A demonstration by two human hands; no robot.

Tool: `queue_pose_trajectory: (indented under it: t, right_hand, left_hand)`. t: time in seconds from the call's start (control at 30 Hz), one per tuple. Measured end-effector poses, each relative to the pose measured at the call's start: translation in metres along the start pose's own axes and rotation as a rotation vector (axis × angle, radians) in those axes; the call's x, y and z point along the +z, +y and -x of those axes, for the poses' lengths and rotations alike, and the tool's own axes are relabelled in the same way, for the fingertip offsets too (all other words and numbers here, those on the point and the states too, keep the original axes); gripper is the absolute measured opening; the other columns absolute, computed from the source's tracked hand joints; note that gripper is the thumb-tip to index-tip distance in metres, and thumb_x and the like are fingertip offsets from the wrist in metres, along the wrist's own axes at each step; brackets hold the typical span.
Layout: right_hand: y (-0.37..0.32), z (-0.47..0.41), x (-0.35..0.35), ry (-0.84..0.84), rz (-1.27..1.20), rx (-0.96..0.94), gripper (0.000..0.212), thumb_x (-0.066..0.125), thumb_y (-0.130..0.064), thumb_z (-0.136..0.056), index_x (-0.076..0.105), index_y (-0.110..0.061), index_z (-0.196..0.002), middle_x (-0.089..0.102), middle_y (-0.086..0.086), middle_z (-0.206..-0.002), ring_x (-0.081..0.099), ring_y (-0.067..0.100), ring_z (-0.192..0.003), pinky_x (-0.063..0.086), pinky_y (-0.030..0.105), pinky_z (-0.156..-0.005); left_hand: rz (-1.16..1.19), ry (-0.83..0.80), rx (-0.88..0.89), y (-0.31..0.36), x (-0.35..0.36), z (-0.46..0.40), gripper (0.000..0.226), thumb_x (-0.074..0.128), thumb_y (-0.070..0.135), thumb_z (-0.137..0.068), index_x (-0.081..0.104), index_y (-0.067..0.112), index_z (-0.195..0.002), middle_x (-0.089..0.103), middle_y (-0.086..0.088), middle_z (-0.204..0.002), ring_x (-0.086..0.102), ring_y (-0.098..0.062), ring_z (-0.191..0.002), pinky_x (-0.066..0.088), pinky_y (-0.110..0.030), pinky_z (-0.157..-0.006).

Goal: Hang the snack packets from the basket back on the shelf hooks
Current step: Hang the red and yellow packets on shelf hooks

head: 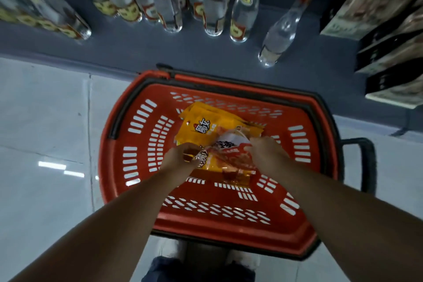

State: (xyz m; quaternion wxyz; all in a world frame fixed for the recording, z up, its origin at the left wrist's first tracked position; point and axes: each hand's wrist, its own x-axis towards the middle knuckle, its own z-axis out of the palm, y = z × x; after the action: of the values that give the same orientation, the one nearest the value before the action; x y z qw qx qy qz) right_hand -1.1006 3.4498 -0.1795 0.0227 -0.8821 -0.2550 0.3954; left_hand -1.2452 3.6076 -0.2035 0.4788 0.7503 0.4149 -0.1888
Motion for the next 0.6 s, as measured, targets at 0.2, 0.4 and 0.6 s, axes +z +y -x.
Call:
queue_pose_trajectory:
  t: [0.2,0.4,0.6]
  right_hand:
    - [-0.026,0.069,-0.071,0.109,-0.190,-0.013,0.022,0.047,-0.024,-0.099,0.064,-0.009,-0.101,0.066,0.008,-0.093,0.054,0.017,-0.076,0.039,0.026,-0.069]
    - [-0.057,0.147,-0.154,0.185,-0.361,-0.101,0.026,0.054,-0.027,-0.096,0.067,-0.009,-0.109,0.070,0.007,-0.110,0.064,0.024,-0.102,0.047,0.032,-0.090]
    - [-0.081,0.244,-0.221,0.308,-0.594,-0.041,0.036,0.055,-0.047,-0.091,0.064,-0.013,-0.083,0.069,0.005,-0.082,0.067,0.022,-0.079,0.053,0.037,-0.078]
  left_hand:
    - [0.336,0.095,0.034,0.064,-0.059,0.056,0.004,0.072,0.015,-0.082,0.068,0.014,-0.080,0.063,-0.002,-0.075,0.056,-0.014,-0.067,0.042,-0.015,-0.057]
    - [0.399,-0.021,0.162,0.123,-0.135,0.118,0.025,0.076,0.018,-0.078,0.070,0.004,-0.098,0.073,-0.012,-0.095,0.068,-0.026,-0.087,0.056,-0.031,-0.079]
    - [0.443,0.008,0.253,0.191,-0.200,0.193,0.012,0.073,0.015,-0.082,0.069,0.004,-0.080,0.074,-0.020,-0.087,0.071,-0.033,-0.080,0.059,-0.043,-0.076]
